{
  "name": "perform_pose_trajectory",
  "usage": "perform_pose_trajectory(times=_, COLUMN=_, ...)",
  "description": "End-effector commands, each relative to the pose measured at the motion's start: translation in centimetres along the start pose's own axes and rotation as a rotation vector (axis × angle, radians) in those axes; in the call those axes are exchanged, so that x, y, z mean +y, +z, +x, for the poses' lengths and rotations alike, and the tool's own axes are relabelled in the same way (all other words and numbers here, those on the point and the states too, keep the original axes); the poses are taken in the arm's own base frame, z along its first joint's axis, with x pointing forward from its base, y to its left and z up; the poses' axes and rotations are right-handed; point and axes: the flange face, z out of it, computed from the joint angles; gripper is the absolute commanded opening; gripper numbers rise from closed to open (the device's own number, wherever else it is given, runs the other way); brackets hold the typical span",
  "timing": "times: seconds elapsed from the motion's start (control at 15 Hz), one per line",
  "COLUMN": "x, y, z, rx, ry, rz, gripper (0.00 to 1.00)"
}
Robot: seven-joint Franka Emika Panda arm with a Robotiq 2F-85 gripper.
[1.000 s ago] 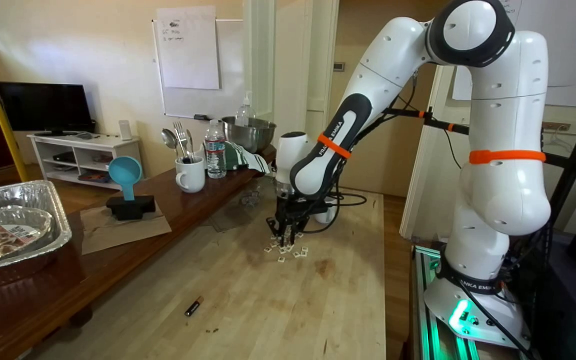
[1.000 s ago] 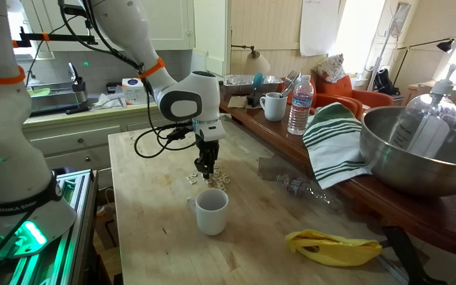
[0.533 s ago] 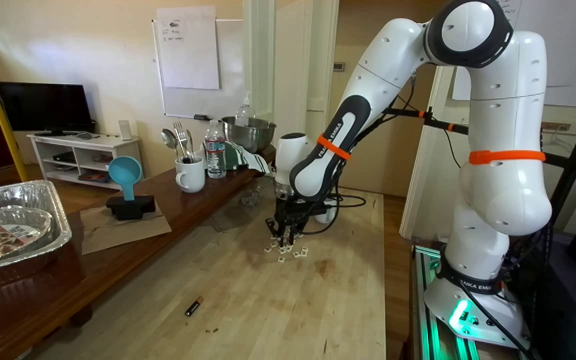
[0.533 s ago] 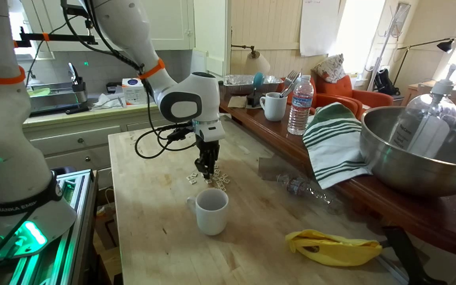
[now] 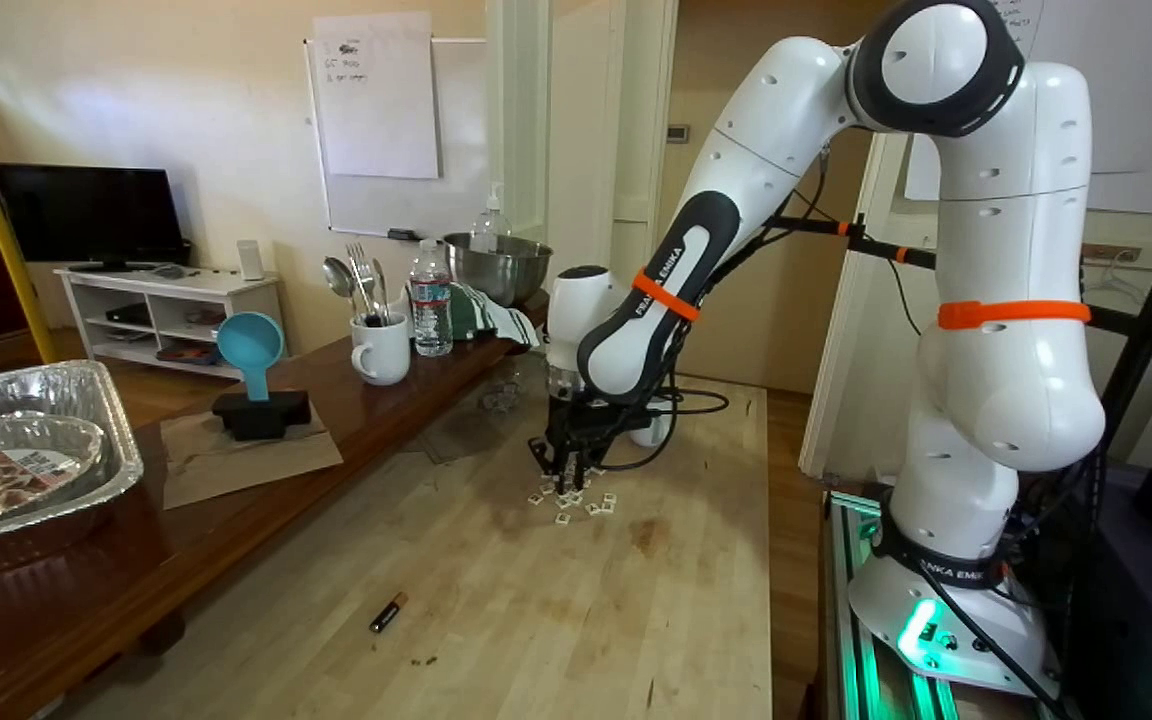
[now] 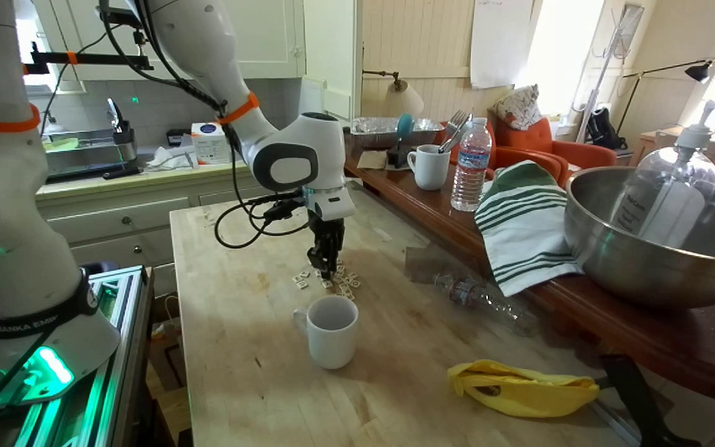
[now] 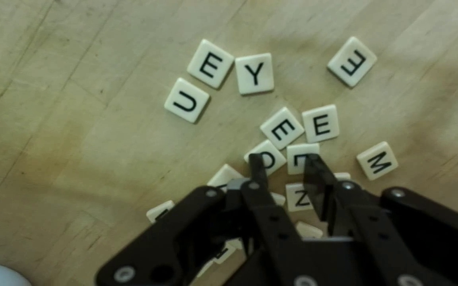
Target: Put the l and o tile letters in the cup
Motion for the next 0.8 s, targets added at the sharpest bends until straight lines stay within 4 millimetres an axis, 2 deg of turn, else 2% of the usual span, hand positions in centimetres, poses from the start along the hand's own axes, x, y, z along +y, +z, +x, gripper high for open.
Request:
perform_pose_trajectory(times=0.0, x=-1.6, y=1.1, z=-0.4, rx=0.019, ry=-0.064, rz=-0.014, gripper=0.30)
perform_pose_trajectory(times=0.13, x=-2.3, y=1.2, z=-0.7, rx=0.020, ry=-0.093, rz=-0.019, gripper=0.23)
perform_pose_trajectory(times=0.2, x=-2.6, y=1.3, z=-0.8, rx=0.020, ry=-0.106, rz=-0.021, gripper=0.15)
perform_pose_trajectory(times=0.33, x=-3.0, y=1.4, z=-1.0, rx=0.023, ry=-0.137, rz=-0.026, gripper=0.12)
perform_pose_trajectory(times=0.4, x=-3.3, y=1.4, z=-1.0, rx=0.025, ry=-0.153, rz=-0.028, gripper=0.06)
perform_pose_trajectory(times=0.73, x=-4.9, y=1.5, z=-1.9, rx=0.014, ry=-0.259, rz=-0.017, gripper=0.06)
